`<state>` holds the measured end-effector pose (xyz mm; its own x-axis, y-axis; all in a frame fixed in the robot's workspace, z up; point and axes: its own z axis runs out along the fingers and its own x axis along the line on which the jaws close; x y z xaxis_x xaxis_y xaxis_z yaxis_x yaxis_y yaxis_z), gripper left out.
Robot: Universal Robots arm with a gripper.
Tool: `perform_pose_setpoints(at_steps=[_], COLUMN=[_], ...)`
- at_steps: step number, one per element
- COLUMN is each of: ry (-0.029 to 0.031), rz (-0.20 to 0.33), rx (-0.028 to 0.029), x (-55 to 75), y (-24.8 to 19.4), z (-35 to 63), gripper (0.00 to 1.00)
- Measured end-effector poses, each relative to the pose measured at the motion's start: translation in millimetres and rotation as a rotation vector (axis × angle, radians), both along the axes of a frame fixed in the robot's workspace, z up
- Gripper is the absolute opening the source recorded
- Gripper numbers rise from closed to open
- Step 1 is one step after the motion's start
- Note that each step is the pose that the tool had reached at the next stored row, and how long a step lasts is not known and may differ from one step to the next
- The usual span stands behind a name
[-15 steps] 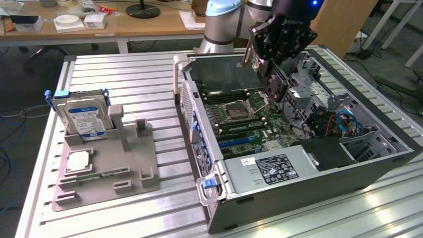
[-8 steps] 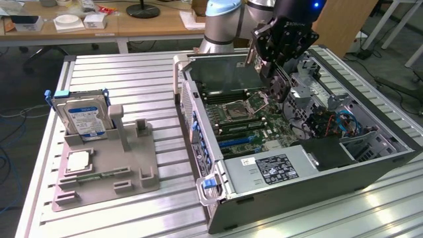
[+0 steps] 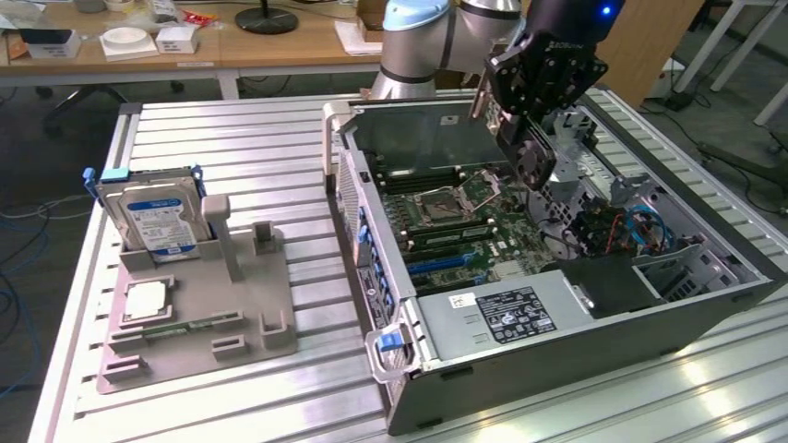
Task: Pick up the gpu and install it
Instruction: 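Pick up the gpu and move the gpu toward the slot, then insert the gpu into the slot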
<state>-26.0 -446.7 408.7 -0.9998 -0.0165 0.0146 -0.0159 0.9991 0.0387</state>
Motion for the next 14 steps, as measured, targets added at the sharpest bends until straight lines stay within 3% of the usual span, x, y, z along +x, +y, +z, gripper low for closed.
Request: perform_pose_setpoints(at_steps=[14], ry=[0.0001], rz=[0.0], rx=[0.0004], x=[0.1], y=[0.0], z=[-0.1], gripper=[0.27])
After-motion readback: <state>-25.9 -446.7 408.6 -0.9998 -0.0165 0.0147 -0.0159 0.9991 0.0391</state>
